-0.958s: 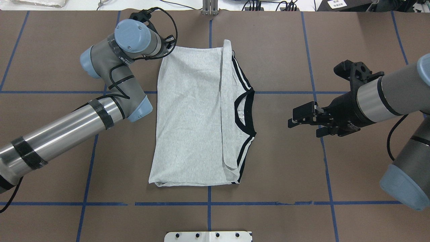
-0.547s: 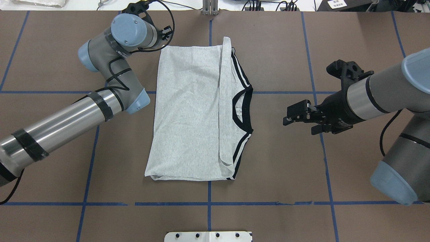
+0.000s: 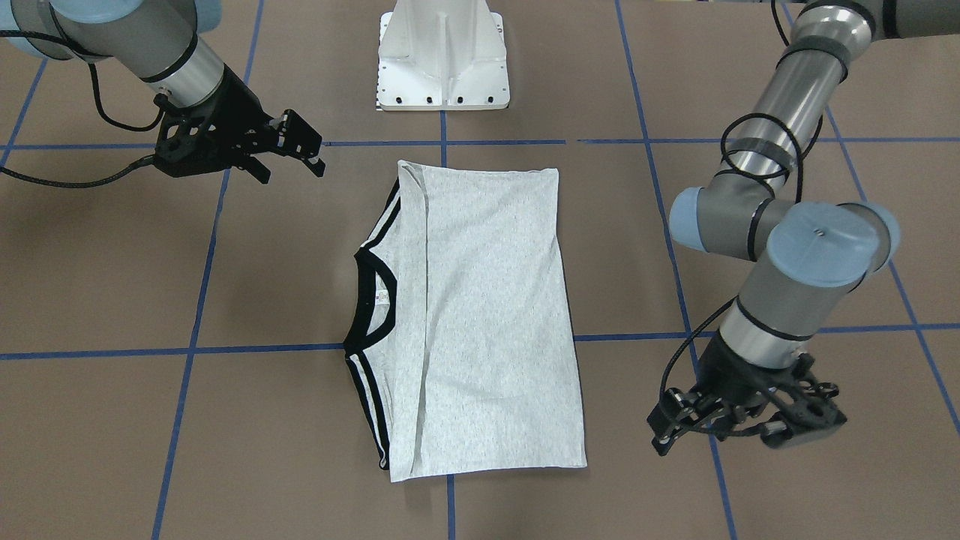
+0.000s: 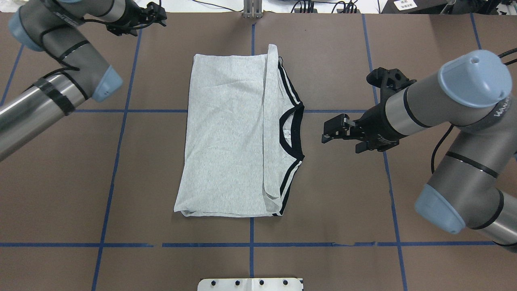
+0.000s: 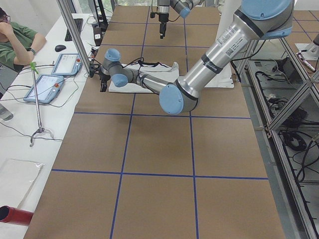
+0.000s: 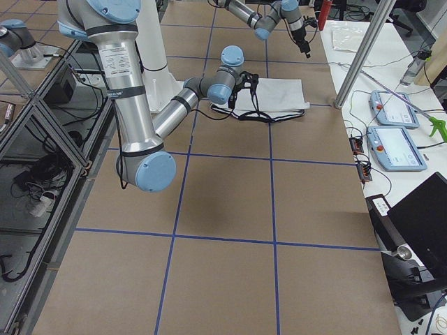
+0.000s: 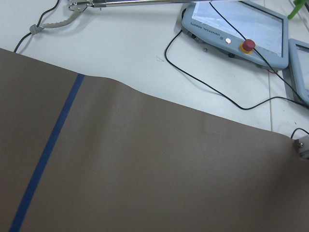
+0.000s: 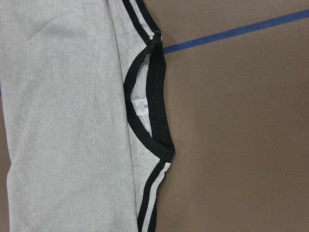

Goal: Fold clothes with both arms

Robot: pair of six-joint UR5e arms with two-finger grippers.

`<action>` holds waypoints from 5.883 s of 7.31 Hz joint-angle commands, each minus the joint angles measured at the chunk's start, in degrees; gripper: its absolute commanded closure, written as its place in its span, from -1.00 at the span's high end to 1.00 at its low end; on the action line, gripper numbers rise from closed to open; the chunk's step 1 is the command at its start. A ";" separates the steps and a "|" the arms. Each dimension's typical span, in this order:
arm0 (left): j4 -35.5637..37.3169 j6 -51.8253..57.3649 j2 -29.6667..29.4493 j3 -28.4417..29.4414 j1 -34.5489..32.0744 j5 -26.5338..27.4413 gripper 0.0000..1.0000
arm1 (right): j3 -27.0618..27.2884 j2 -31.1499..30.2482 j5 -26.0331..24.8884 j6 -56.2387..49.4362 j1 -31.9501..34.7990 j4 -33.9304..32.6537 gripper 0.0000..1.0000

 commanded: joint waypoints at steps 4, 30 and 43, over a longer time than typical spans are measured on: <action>10.70 1.50 7.97 -17.24 -0.38 -1.88 1.00 | -6.93 16.35 -18.46 -3.31 -15.47 -18.59 0.96; 9.91 1.50 8.23 -15.40 0.77 -1.96 1.00 | -7.78 11.66 -27.97 -20.45 -18.68 -13.22 1.00; 9.65 1.32 7.97 -14.43 0.86 -1.96 1.00 | -24.61 19.79 -30.97 -30.39 -15.50 -14.72 1.00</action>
